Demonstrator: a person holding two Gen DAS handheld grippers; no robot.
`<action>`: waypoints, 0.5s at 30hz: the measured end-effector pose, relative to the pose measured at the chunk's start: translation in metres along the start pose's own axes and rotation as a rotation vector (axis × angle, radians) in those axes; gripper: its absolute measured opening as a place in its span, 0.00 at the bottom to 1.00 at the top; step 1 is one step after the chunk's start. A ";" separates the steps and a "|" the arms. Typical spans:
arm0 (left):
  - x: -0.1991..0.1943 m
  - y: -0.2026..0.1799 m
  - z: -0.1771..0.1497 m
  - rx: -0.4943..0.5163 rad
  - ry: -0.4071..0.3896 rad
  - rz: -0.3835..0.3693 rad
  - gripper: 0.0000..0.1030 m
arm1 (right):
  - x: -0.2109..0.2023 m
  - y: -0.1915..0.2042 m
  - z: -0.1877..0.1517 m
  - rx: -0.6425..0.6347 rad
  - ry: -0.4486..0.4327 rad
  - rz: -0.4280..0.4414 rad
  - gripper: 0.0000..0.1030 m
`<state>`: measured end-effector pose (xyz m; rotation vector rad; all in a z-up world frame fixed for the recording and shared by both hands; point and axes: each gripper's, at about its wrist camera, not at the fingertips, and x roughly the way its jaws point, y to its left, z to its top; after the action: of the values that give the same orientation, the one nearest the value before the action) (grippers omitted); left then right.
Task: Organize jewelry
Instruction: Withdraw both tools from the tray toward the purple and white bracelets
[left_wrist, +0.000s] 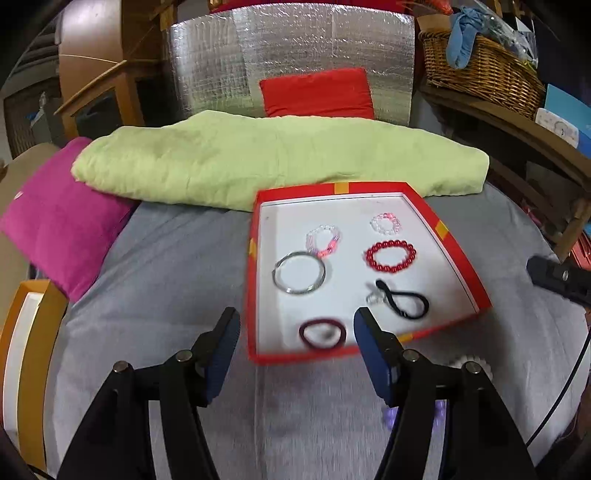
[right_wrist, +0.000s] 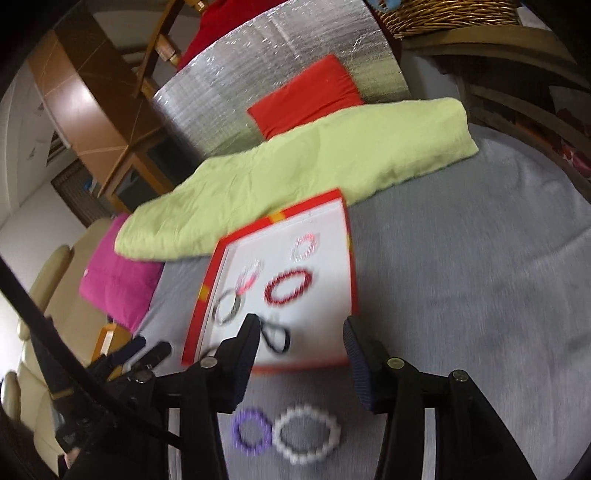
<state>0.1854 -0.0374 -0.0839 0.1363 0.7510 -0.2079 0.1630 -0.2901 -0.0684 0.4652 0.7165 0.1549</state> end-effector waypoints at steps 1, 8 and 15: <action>-0.008 0.001 -0.007 -0.005 -0.006 0.001 0.64 | -0.002 0.001 -0.006 -0.005 0.008 0.000 0.51; -0.034 0.004 -0.044 -0.014 0.005 -0.013 0.65 | -0.013 0.009 -0.048 -0.062 0.070 -0.031 0.51; -0.039 0.000 -0.059 0.055 -0.003 0.034 0.65 | -0.020 0.005 -0.080 -0.086 0.122 -0.057 0.51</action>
<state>0.1186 -0.0204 -0.0995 0.2006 0.7403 -0.1962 0.0947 -0.2628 -0.1070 0.3550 0.8385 0.1612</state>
